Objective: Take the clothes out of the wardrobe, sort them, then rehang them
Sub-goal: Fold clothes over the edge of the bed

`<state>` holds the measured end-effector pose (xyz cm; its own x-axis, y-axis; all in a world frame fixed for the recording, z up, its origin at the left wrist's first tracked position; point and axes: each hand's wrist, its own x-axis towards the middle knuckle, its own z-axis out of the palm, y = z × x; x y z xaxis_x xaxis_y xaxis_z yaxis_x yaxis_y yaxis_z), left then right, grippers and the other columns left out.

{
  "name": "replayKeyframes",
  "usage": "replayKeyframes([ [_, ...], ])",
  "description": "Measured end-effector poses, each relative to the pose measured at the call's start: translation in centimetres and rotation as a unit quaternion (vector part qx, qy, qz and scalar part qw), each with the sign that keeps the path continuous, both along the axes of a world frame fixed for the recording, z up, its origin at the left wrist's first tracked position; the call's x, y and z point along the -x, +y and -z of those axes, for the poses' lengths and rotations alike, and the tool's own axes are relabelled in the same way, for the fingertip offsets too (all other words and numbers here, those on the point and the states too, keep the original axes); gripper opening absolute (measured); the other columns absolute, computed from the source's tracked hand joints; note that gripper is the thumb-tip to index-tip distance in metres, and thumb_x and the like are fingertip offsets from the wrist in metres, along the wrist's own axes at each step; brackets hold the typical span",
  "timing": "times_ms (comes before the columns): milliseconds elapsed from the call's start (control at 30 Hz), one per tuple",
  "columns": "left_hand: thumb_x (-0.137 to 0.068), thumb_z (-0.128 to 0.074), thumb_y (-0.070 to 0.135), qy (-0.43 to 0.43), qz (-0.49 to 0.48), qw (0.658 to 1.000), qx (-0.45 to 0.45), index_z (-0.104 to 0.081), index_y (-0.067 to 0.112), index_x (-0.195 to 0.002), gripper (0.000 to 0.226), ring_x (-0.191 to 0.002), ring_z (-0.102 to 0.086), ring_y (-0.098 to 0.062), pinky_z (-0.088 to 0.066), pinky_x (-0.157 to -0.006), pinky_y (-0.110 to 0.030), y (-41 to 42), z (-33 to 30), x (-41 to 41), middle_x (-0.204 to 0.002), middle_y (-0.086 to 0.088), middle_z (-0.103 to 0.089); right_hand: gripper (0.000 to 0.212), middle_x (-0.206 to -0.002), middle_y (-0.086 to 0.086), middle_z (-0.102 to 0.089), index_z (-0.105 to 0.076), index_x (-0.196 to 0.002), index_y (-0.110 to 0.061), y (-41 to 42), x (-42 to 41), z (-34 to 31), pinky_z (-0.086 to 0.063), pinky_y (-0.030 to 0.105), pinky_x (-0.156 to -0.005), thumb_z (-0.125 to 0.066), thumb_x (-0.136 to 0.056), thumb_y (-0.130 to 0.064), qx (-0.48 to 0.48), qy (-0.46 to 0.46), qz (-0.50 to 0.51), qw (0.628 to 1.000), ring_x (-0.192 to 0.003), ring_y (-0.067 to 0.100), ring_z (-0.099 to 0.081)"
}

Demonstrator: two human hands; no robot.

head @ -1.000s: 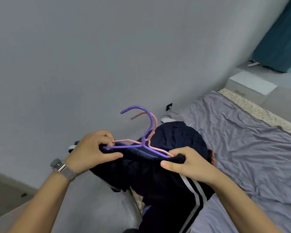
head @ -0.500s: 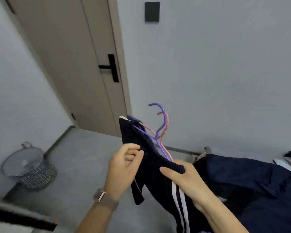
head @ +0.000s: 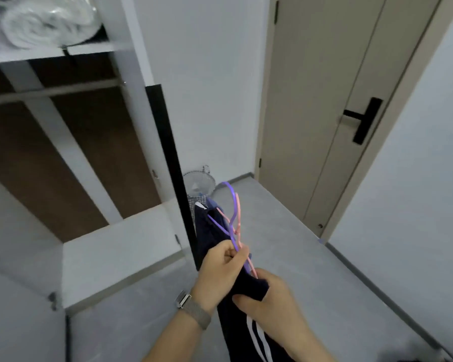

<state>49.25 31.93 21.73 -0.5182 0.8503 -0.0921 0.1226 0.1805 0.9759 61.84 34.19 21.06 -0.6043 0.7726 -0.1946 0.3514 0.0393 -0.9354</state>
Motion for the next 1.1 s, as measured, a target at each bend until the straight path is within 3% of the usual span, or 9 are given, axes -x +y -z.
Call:
replayKeyframes([
  [133, -0.091, -0.057, 0.013, 0.015, -0.115, 0.993, -0.012, -0.056, -0.006, -0.071, 0.028, -0.056, -0.036, -0.005, -0.033, -0.056, -0.018, -3.6, 0.2, 3.5, -0.058, 0.002, -0.043, 0.006, -0.076, -0.008, -0.069, -0.067, -0.083, -0.023, -1.1, 3.6, 0.2, -0.046, 0.015, -0.061, -0.069, -0.078, -0.025, -0.011, 0.012, -0.104, 0.994, -0.067, 0.004, -0.063],
  [267, -0.090, -0.057, 0.010, 0.023, -0.194, 0.980, -0.022, -0.057, -0.008, -0.068, 0.029, -0.058, -0.037, -0.009, -0.031, -0.055, -0.022, -6.9, 0.0, 7.5, -0.060, -0.004, -0.044, 0.042, -0.091, 0.003, -0.068, -0.066, -0.096, -0.017, -3.0, 8.1, 0.1, -0.049, 0.031, -0.086, -0.050, -0.086, -0.055, 0.061, 0.034, -0.185, 0.980, -0.089, 0.016, -0.064],
  [333, -0.091, -0.058, 0.014, 0.008, -0.220, 0.975, -0.024, -0.056, -0.013, -0.072, 0.033, -0.061, -0.036, -0.016, -0.032, -0.058, -0.026, -8.6, 0.0, 10.0, -0.064, -0.009, -0.042, 0.040, -0.098, -0.004, -0.071, -0.068, -0.104, -0.023, -4.3, 11.0, -0.1, -0.049, 0.024, -0.089, -0.041, -0.095, -0.051, 0.114, 0.034, -0.188, 0.975, -0.094, 0.008, -0.065],
  [433, -0.083, -0.060, 0.032, -0.022, -0.249, 0.968, -0.029, -0.051, -0.015, -0.074, 0.049, -0.065, -0.041, -0.022, -0.035, -0.065, -0.033, -11.1, -0.3, 14.2, -0.067, -0.011, -0.045, 0.035, -0.094, -0.010, -0.067, -0.066, -0.104, -0.022, -6.2, 16.2, -0.5, -0.044, 0.006, -0.068, -0.034, -0.102, -0.037, 0.146, 0.033, -0.204, 0.967, -0.086, -0.001, -0.062],
  [567, -0.090, -0.059, 0.026, -0.028, -0.276, 0.960, -0.037, -0.055, -0.013, -0.075, 0.042, -0.067, -0.046, -0.022, -0.039, -0.068, -0.034, -14.1, -0.3, 21.1, -0.069, -0.012, -0.049, 0.048, -0.080, 0.002, -0.065, -0.066, -0.083, -0.014, -8.9, 24.6, -0.6, -0.045, 0.015, -0.059, -0.035, -0.096, -0.048, 0.187, 0.034, -0.205, 0.960, -0.076, 0.012, -0.065],
  [633, -0.091, -0.058, 0.022, -0.029, -0.284, 0.958, -0.036, -0.062, -0.007, -0.075, 0.033, -0.069, -0.051, -0.019, -0.044, -0.070, -0.033, -15.4, -0.2, 24.8, -0.071, -0.011, -0.057, 0.037, -0.068, -0.002, -0.066, -0.066, -0.078, -0.013, -9.4, 27.9, -0.7, -0.045, 0.014, -0.055, -0.042, -0.099, -0.031, 0.175, 0.052, -0.230, 0.956, -0.065, 0.008, -0.064],
  [733, -0.090, -0.059, 0.020, -0.022, -0.311, 0.949, -0.033, -0.069, 0.001, -0.075, 0.026, -0.062, -0.049, -0.016, -0.041, -0.060, -0.029, -16.7, 0.2, 30.5, -0.064, -0.002, -0.057, 0.029, -0.055, -0.007, -0.057, -0.053, -0.065, -0.012, -9.0, 32.2, -0.6, -0.040, 0.013, -0.050, -0.046, -0.094, -0.014, 0.144, 0.063, -0.222, 0.962, -0.050, 0.003, -0.052],
  [833, -0.092, -0.055, 0.016, -0.047, -0.321, 0.945, -0.031, -0.070, 0.019, -0.079, 0.020, -0.058, -0.052, -0.010, -0.044, -0.053, -0.019, -17.3, 0.0, 35.3, -0.064, 0.004, -0.060, 0.029, -0.061, -0.003, -0.053, -0.054, -0.063, -0.017, -8.5, 36.7, -0.5, -0.039, 0.023, -0.061, -0.048, -0.092, -0.014, 0.113, 0.060, -0.185, 0.974, -0.060, 0.007, -0.050],
  [1100, -0.097, -0.045, 0.014, -0.038, -0.307, 0.950, -0.040, -0.062, 0.018, -0.084, 0.022, -0.064, -0.045, -0.010, -0.040, -0.061, -0.019, -13.0, -0.4, 47.1, -0.071, -0.001, -0.050, 0.027, -0.082, 0.000, -0.069, -0.069, -0.081, -0.016, -0.8, 46.7, -1.4, -0.043, 0.027, -0.077, -0.047, -0.096, -0.016, 0.029, 0.054, -0.115, 0.992, -0.082, 0.013, -0.060],
])
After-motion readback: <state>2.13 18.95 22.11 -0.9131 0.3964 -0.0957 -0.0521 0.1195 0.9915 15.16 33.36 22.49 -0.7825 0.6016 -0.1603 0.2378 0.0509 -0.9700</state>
